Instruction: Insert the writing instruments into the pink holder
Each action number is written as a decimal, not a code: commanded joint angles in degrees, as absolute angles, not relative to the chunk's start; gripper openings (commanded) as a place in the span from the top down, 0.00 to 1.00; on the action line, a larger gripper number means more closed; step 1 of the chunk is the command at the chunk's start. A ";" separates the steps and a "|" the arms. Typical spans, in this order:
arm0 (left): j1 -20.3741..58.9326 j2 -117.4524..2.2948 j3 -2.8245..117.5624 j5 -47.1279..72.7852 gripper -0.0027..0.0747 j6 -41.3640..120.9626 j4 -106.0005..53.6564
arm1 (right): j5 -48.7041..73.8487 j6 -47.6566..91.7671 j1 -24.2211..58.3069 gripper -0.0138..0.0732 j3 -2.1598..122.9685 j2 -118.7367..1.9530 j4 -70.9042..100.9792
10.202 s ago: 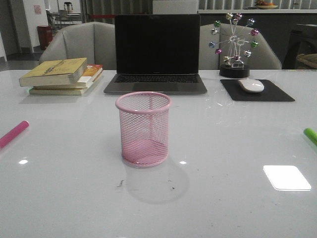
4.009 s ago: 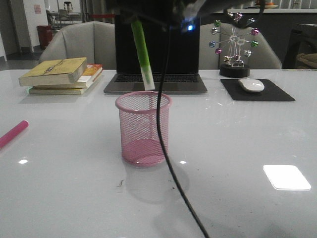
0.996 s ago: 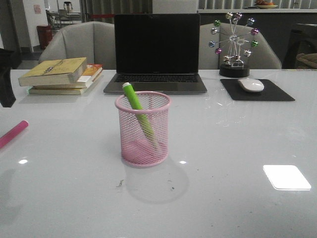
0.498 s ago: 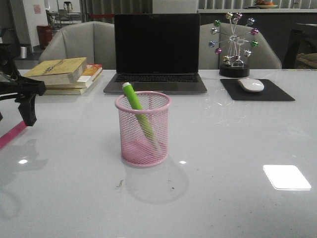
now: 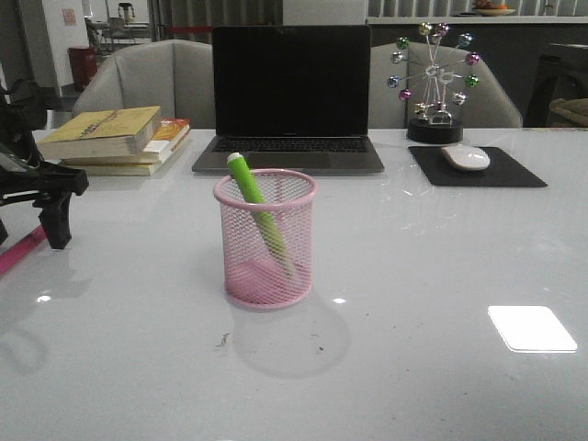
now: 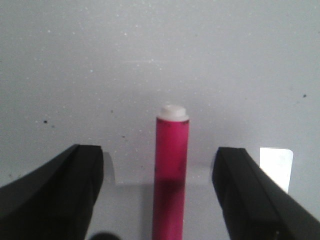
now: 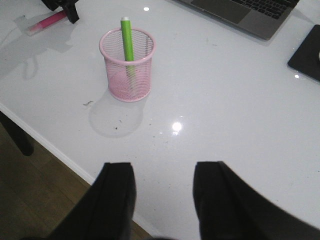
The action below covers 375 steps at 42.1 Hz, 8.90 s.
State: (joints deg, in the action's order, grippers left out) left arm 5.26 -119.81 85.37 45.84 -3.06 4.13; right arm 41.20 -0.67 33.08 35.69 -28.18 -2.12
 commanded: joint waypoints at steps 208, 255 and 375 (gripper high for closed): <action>43.90 -36.73 37.08 41.82 0.84 6.70 -4.34 | 41.58 0.00 32.85 0.77 37.16 -28.22 -4.25; 5.45 -3.95 10.01 4.67 0.84 6.98 -2.12 | 42.02 0.00 32.85 0.77 37.16 -28.22 -4.25; 4.60 1.38 -0.43 -4.91 0.84 0.00 0.00 | 15.60 0.00 10.68 0.77 18.26 -12.15 0.00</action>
